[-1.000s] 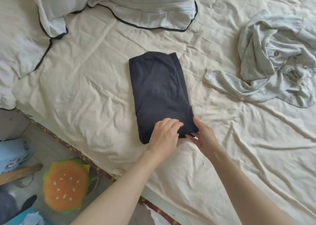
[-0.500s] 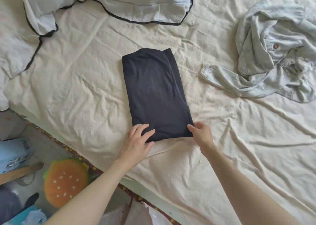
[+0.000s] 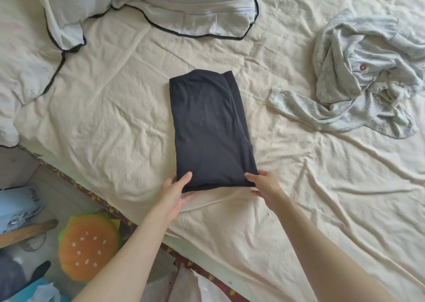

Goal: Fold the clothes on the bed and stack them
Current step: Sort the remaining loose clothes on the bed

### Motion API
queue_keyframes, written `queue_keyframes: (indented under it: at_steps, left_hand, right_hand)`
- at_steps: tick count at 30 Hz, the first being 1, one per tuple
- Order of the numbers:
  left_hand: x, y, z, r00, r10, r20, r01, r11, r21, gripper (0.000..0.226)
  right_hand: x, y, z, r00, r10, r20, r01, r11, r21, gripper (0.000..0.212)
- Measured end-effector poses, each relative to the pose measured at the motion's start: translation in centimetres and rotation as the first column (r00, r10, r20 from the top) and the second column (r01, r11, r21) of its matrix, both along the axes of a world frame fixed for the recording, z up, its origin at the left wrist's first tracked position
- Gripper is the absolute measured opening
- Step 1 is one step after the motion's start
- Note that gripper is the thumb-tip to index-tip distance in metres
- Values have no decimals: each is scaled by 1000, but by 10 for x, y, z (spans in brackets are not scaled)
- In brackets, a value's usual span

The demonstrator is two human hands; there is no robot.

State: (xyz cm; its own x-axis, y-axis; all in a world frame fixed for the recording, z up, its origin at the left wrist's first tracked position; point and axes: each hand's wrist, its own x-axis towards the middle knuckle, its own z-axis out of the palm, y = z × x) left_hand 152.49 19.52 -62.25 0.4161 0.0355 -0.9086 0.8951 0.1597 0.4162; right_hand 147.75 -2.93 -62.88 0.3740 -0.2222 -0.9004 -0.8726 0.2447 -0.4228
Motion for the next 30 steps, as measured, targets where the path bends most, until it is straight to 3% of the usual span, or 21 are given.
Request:
queue_keyframes:
  at_steps: [7, 9, 13, 18, 23, 26, 30]
  left_hand:
    - [-34, 54, 19, 988, -155, -2, 155, 986, 60, 37]
    - [-44, 72, 22, 971, -237, -9, 237, 967, 99, 32]
    - [-34, 110, 31, 960, -276, 44, 262, 944, 201, 27]
    - [25, 148, 39, 952, -212, 219, 123, 925, 360, 35]
    - [58, 171, 34, 929, 58, 365, -183, 930, 319, 50]
    - [46, 170, 18, 954, 157, 257, -216, 952, 219, 59]
    - [20, 160, -3, 991, 55, 125, -84, 967, 241, 59]
  right_hand:
    - [-56, 41, 17, 941, 330, -73, -332, 943, -27, 9]
    - [-75, 59, 17, 920, 371, -127, -372, 928, 21, 4]
    - [-89, 77, 14, 919, 343, -195, -344, 938, 30, 15]
    - [-42, 53, 16, 929, 364, -69, -370, 904, -216, 18]
    - [32, 32, 20, 856, 517, 24, -420, 720, -552, 37]
    - [69, 30, 15, 818, 571, 75, -420, 680, -601, 42]
    - [115, 40, 3, 744, 663, 79, -470, 604, -643, 52]
